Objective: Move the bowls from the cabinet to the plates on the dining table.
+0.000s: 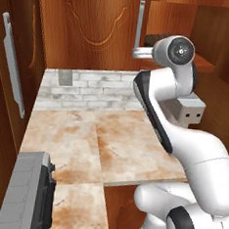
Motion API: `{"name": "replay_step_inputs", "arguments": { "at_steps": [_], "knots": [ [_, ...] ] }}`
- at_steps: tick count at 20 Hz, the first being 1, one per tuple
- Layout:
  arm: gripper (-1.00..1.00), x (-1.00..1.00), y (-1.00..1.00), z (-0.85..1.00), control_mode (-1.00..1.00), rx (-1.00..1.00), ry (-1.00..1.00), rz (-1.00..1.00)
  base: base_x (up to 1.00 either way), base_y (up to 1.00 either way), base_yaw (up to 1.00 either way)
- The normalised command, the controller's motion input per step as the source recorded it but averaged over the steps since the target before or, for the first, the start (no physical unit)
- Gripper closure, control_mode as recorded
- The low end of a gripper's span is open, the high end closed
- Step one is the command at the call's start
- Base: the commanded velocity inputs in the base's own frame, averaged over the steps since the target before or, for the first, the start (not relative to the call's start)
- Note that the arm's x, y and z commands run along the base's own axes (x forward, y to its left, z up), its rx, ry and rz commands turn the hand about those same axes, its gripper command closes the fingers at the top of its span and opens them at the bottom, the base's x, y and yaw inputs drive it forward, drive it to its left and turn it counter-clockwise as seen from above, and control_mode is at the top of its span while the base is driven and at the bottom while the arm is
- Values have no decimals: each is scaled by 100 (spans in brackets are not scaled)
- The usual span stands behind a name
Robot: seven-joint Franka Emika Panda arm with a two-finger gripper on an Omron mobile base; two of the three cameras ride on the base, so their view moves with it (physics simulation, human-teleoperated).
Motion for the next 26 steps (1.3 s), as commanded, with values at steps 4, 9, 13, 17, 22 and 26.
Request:
{"name": "replay_step_inputs", "arguments": {
  "at_steps": [4,9,13,17,22,26],
  "knots": [
    [-100,26,30,17,-100,0,0,4,0,0,0],
    [-100,27,29,17,-100,0,1,4,0,0,0],
    [-100,27,26,15,-100,0,2,3,0,0,0],
    [-100,28,24,10,-100,0,2,3,0,0,0],
    [-100,31,9,1,-100,0,0,0,0,0,0],
    [-100,32,0,-1,-100,0,0,0,0,0,0]
  ]
}}
